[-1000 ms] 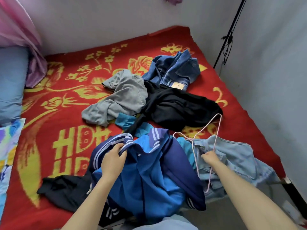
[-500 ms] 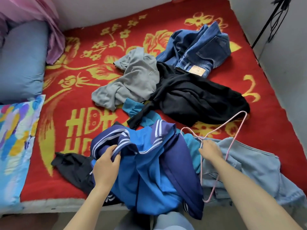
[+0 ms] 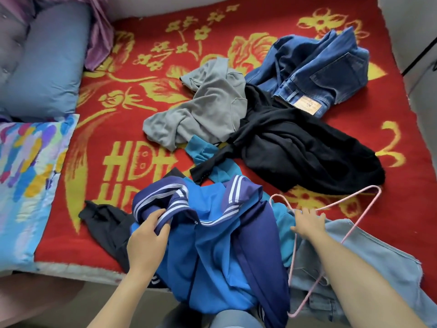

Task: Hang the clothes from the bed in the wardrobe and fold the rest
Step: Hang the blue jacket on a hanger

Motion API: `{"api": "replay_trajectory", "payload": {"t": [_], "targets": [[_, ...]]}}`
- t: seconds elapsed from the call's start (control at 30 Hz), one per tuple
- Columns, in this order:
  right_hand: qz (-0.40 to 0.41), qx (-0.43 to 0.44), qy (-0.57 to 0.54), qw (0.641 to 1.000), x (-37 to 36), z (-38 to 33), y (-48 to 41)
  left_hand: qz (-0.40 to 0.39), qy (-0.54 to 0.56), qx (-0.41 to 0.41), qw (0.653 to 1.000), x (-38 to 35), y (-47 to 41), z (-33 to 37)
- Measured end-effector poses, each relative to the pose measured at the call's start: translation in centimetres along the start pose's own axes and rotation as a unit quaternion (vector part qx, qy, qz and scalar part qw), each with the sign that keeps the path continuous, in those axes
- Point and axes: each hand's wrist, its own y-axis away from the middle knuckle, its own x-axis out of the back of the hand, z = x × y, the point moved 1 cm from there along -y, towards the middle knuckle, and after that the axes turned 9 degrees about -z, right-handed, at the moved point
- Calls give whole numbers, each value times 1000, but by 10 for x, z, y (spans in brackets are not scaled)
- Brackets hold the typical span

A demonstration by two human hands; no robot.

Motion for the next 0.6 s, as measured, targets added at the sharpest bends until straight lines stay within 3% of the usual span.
{"api": "replay_trajectory", "payload": {"t": [0.13,0.3,0.43,0.6], "targets": [[-40,-53,30,997,3,-5,-1,5,9,6,1000,4,-4,-3],[-93,50,133,985,7,-5,14,-5,25,0,1000,9,-15,-12],[-43,65,190,979,37,-3,45,-12,58,-33,998,12,-26,-12],[-4,44,126,991,105,-22,108,-45,100,-84,990,32,-40,-12]]}}
